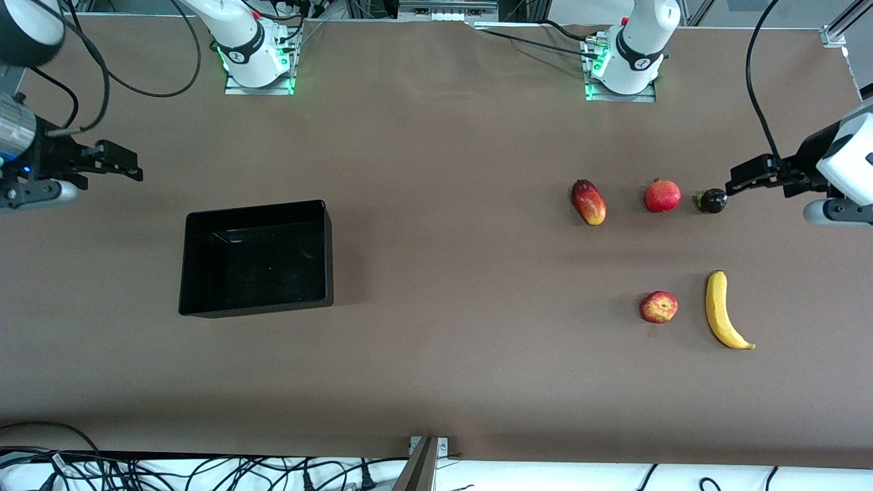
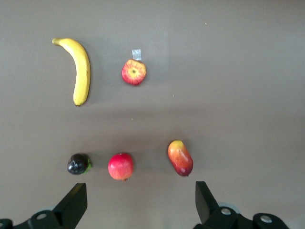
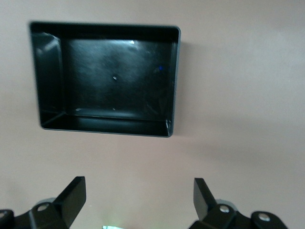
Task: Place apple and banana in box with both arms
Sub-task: 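Reach the right gripper to the box rim while the left gripper reaches the apple, then grip the box rim with the right gripper while the left gripper grasps the apple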
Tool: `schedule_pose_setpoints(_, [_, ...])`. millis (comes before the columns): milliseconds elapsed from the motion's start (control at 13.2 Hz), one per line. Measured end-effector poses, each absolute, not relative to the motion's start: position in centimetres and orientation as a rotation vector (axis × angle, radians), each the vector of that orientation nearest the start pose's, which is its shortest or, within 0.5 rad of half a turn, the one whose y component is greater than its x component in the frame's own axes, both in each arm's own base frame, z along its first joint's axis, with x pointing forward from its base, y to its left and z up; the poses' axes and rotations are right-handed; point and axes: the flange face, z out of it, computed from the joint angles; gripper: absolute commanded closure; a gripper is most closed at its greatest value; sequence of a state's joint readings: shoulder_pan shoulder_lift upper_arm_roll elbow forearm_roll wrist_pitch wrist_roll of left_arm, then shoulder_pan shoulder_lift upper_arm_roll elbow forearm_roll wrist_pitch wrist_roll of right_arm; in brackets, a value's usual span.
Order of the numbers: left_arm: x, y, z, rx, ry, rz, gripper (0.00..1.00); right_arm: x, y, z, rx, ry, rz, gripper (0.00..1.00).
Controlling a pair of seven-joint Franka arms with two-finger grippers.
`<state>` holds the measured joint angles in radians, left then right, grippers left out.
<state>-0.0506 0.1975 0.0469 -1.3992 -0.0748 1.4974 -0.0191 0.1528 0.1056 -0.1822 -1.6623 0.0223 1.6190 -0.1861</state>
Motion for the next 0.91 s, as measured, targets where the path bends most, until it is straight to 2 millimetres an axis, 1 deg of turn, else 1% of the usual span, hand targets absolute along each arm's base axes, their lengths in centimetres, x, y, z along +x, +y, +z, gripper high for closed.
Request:
schedule_pose_setpoints(76, [61.7,-1.2,56.9,-3.202,-0.028,0.141,0.0,58.8,-1.3,49.8,-3.113,-0.23,0.241,0.0])
schedule_pose_setpoints(151, [63.0,-1.1,54.9,-3.201,-0.037,0.119,0.0,59.7,-1.7,46.4,-3.122,-0.218,0.244,0.0])
schedule_pose_setpoints(227, [64.5,-0.9,52.5,-3.199,-0.047,0.099,0.0,60.3,-2.3,42.9,-3.13,-0.202,0.245,0.0])
schedule_pose_setpoints(378, [67.4,-0.5,46.8,-3.194,-0.067,0.053,0.0,60.6,-3.8,36.3,-3.146,-0.168,0.243,0.0])
schedule_pose_setpoints(453, [68.7,-0.3,43.6,-3.189,-0.075,0.024,0.0,60.5,-4.6,33.7,-3.154,-0.153,0.231,0.0])
schedule_pose_setpoints(529, [69.7,-0.1,40.5,-3.179,-0.078,-0.012,0.0,60.3,-5.2,31.6,-3.161,-0.14,0.216,0.0])
schedule_pose_setpoints(680, [70.7,0.2,34.4,-3.161,-0.081,-0.101,0.0,59.8,-6.0,28.2,-3.173,-0.123,0.184,0.0])
schedule_pose_setpoints(756, [70.7,0.3,31.7,-3.155,-0.085,-0.145,0.0,59.4,-6.2,26.8,-3.174,-0.114,0.171,0.07])
schedule_pose_setpoints(831, [70.6,0.4,29.2,-3.149,-0.091,-0.193,0.0,59.0,-6.2,25.3,-3.167,-0.097,0.159,0.25])
schedule_pose_setpoints(907, [70.1,0.5,27.0,-3.143,-0.096,-0.237,0.0,58.5,-6.2,24.0,-3.161,-0.083,0.151,0.52])
